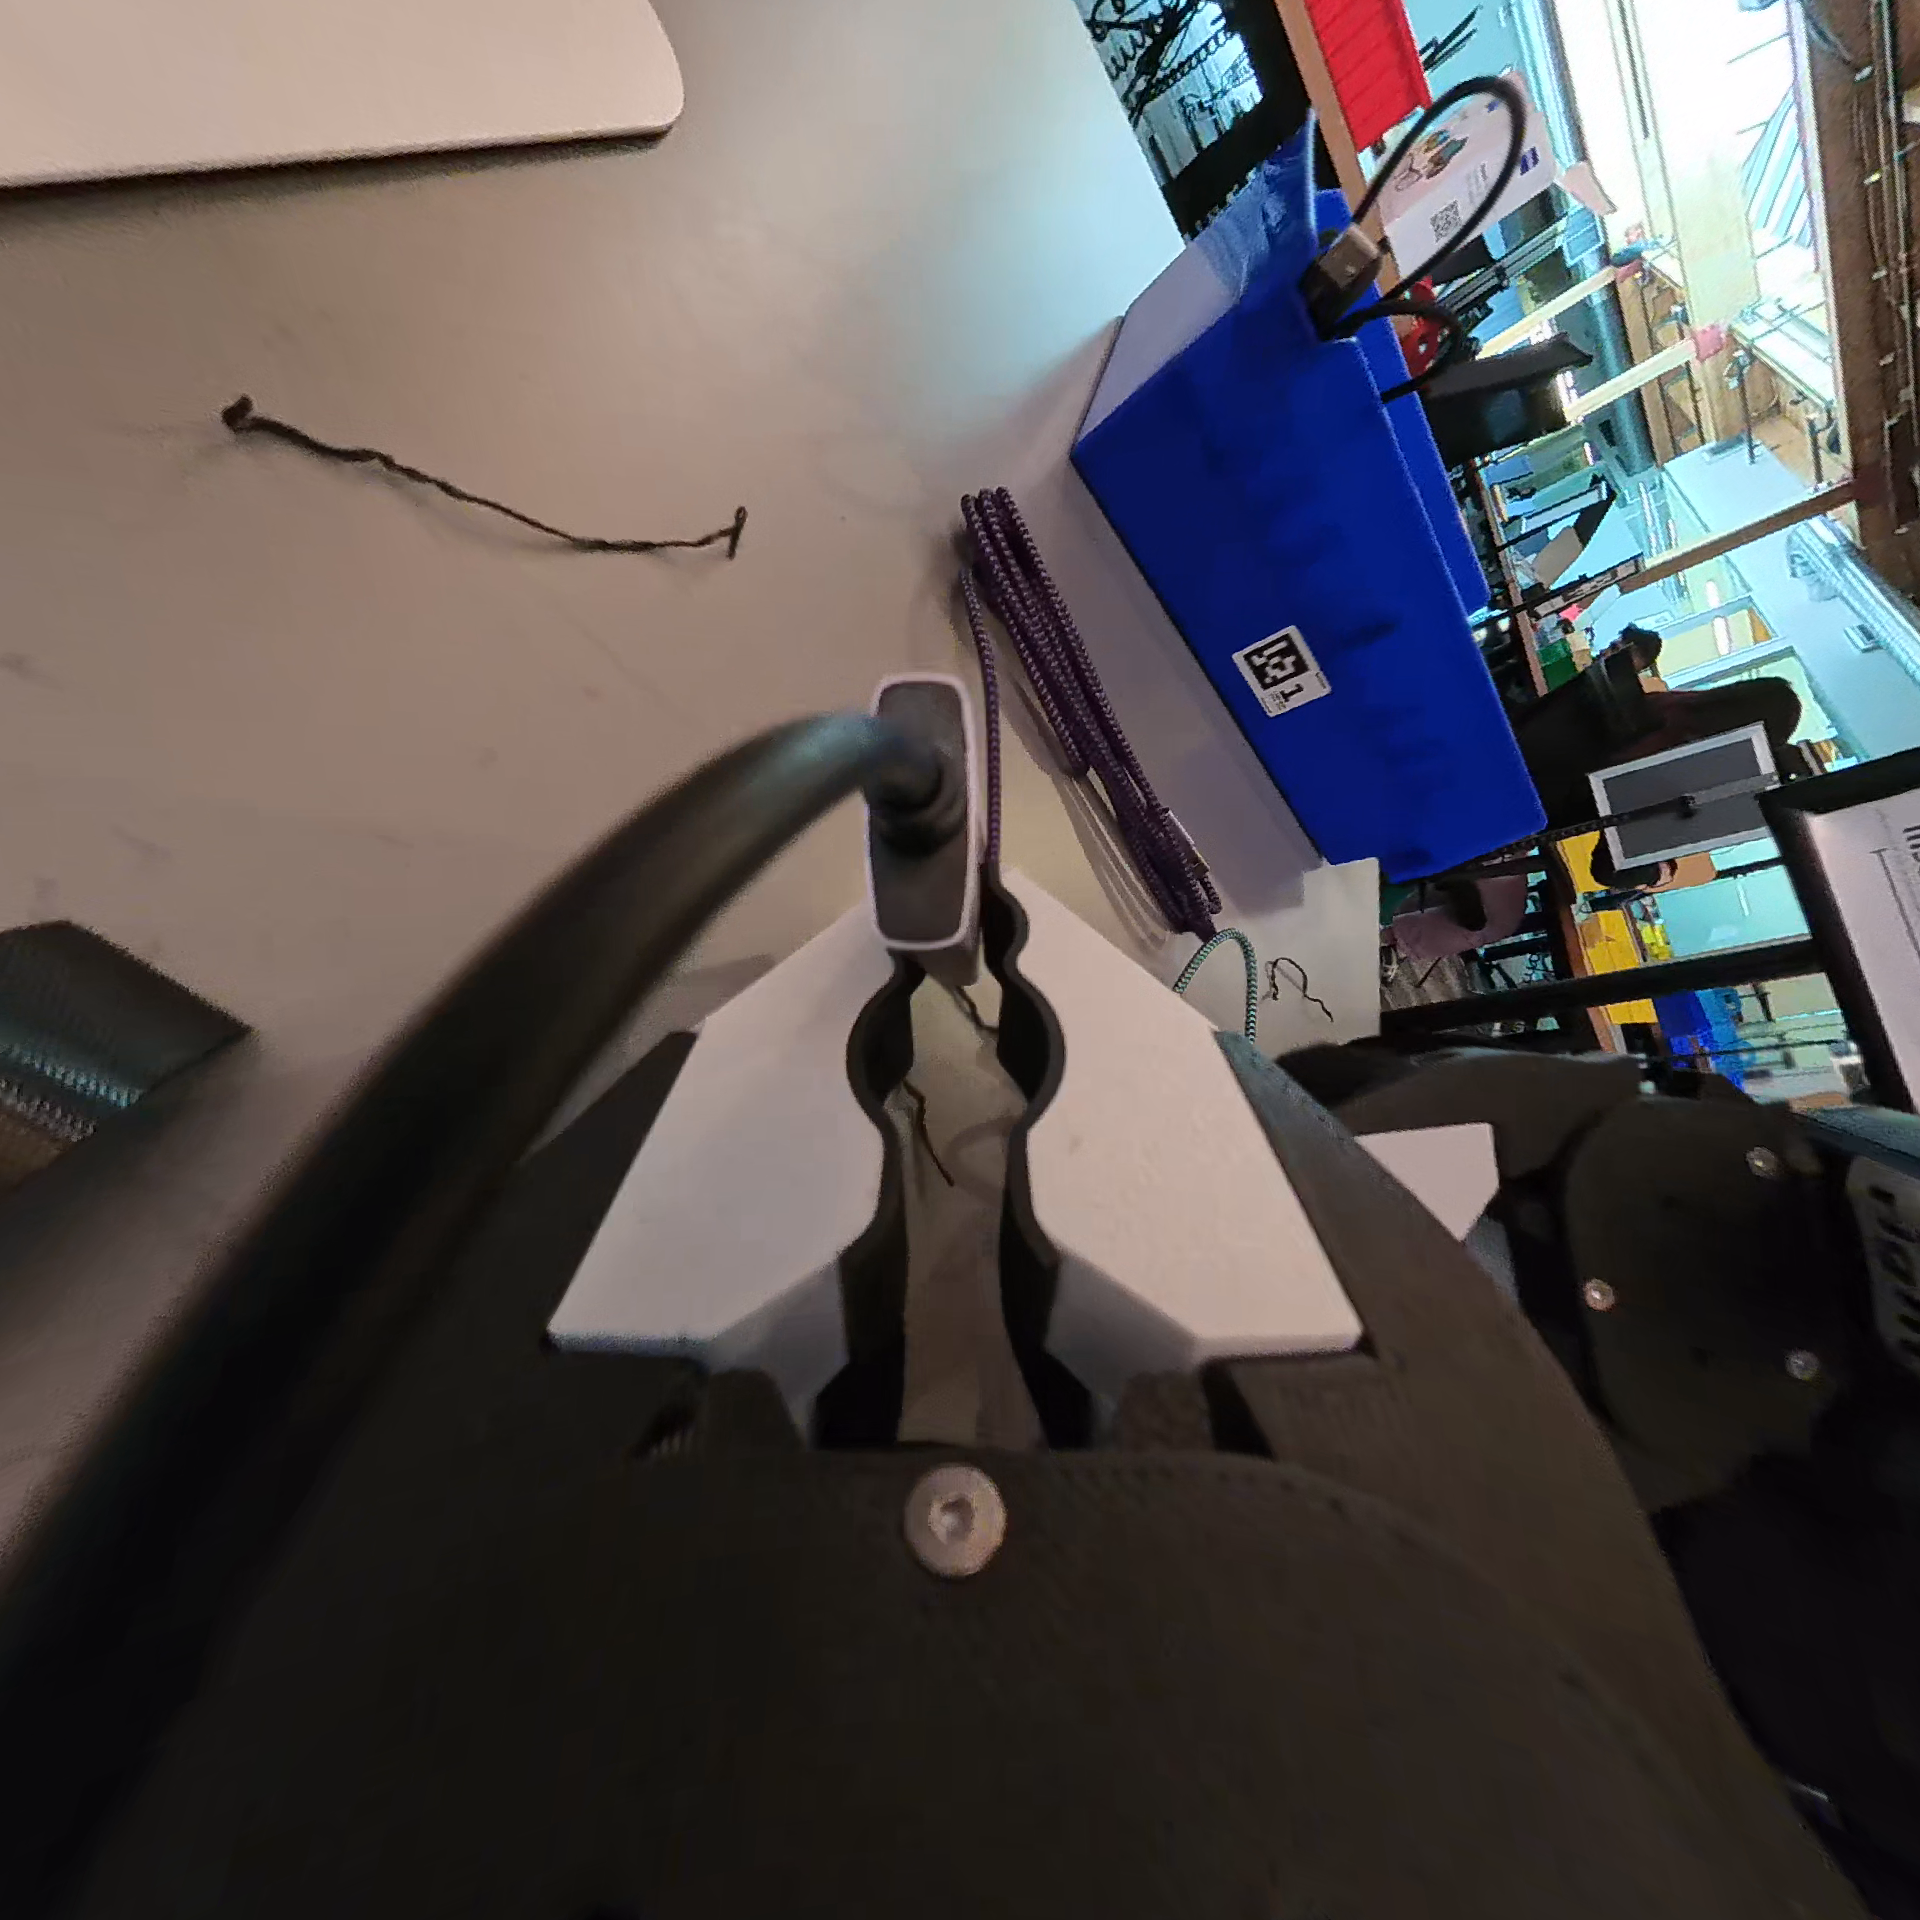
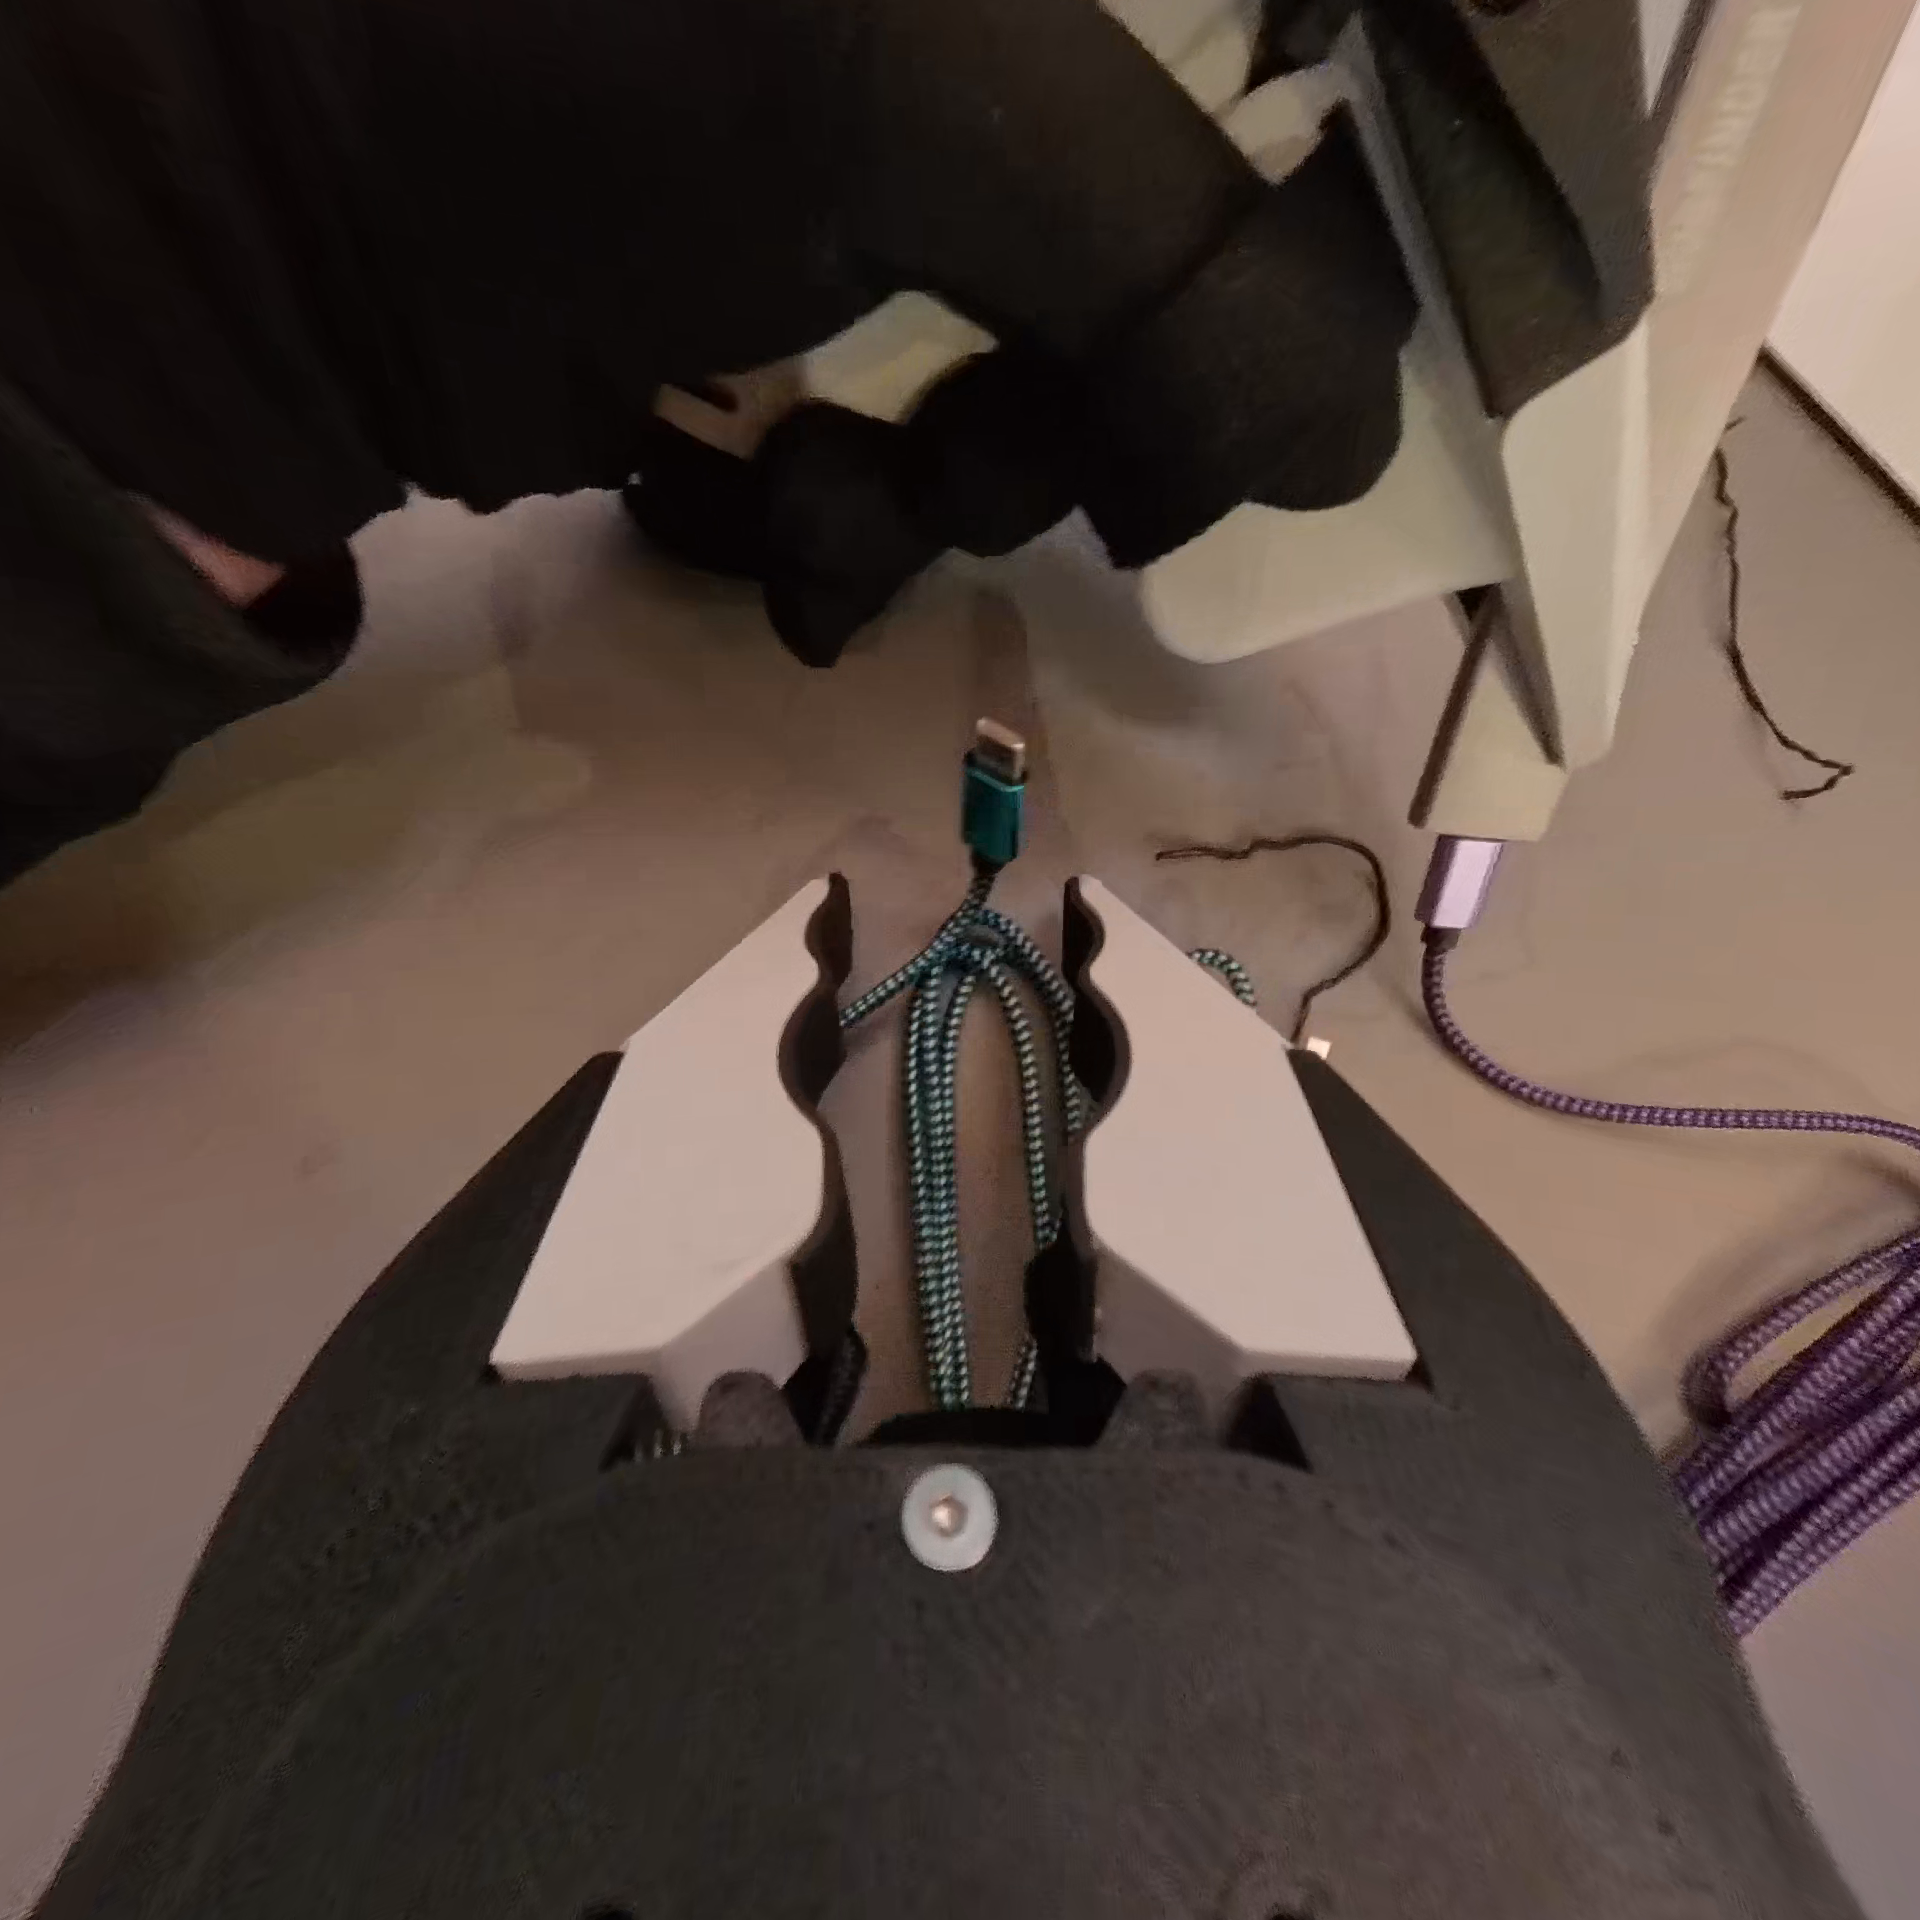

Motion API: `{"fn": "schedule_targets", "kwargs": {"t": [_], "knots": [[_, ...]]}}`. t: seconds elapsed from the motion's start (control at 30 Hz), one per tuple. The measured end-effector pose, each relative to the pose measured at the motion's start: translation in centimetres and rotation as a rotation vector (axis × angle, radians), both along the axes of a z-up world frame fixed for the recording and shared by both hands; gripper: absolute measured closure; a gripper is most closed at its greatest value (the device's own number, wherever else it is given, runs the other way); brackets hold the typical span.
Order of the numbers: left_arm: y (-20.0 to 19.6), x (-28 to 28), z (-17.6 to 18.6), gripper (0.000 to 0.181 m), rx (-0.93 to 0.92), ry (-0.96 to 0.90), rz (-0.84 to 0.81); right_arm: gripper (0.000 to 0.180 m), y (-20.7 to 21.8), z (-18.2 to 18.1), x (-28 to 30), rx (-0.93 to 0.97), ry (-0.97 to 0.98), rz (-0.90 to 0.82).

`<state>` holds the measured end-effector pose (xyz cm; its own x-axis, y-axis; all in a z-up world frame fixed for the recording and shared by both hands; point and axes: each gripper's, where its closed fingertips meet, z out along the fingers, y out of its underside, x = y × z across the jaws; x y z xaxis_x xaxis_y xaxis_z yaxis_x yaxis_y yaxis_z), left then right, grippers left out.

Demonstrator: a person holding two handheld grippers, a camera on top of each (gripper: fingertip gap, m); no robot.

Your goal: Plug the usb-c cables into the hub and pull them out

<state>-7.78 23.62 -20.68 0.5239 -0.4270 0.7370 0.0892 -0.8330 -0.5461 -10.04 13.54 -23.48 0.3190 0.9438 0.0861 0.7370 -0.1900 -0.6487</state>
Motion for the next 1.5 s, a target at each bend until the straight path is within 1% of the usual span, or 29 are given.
{"fn": "schedule_targets", "kwargs": {"t": [0.03,0.1,0.17,0.37,0.47,0.63,0.73,0.83,0.97,1.13,1.2,1.27,1.3,1.37,1.4,1.43,1.5], "knots": [[-0.1,0.0,-0.2,0.173,-0.017,0.000,-0.001,0.141,0.3,-0.1,-0.2,-0.011,0.003,-0.005],[-0.1,-0.1,-0.4,0.172,-0.040,0.000,0.004,0.151,0.8,-0.2,-0.6,-0.015,0.000,0.003],[-0.2,-0.2,-0.7,0.172,-0.067,-0.001,0.007,0.173,0.6,-0.5,-1.0,-0.039,0.001,0.028],[-0.8,-0.3,-1.7,0.169,-0.145,0.014,0.003,0.174,0.2,-0.2,-0.6,-0.068,0.025,0.062],[-1.3,0.0,-2.4,0.165,-0.179,0.044,-0.025,0.175,0.0,0.2,0.2,-0.062,0.022,0.079],[-1.4,0.0,-2.5,0.166,-0.192,0.038,-0.025,0.175,-1.3,0.6,1.4,-0.094,0.057,0.080],[-2.0,0.2,-2.4,0.163,-0.202,0.044,-0.049,0.175,-1.2,0.5,1.9,-0.101,0.057,0.078],[-3.0,0.7,-1.4,0.138,-0.210,0.025,-0.091,0.174,-1.0,0.8,2.1,-0.106,0.077,0.079],[-3.8,0.9,-1.0,0.127,-0.204,0.045,-0.120,0.174,-0.7,1.0,2.7,-0.110,0.078,0.097],[-5.7,1.0,-1.1,0.125,-0.214,0.117,-0.189,0.174,-0.2,1.1,3.8,-0.151,0.086,0.111],[-6.6,0.9,-1.3,0.130,-0.228,0.144,-0.229,0.174,0.1,1.2,4.2,-0.150,0.086,0.113],[-6.8,0.3,-1.5,0.135,-0.242,0.169,-0.218,0.174,0.3,1.4,4.6,-0.154,0.088,0.118],[-6.7,0.0,-1.6,0.135,-0.239,0.188,-0.204,0.174,0.4,1.4,4.8,-0.155,0.086,0.120],[-7.1,-0.3,-1.3,0.124,-0.232,0.213,-0.207,0.174,0.6,1.4,5.2,-0.153,0.075,0.125],[-7.3,-0.4,-1.2,0.125,-0.229,0.228,-0.218,0.174,0.8,1.4,5.4,-0.148,0.071,0.126],[-7.7,-0.2,-1.0,0.131,-0.224,0.228,-0.237,0.174,0.9,1.5,5.6,-0.144,0.069,0.126],[-7.9,0.3,-0.4,0.136,-0.206,0.196,-0.258,0.174,1.2,1.6,5.8,-0.131,0.072,0.122]]}}
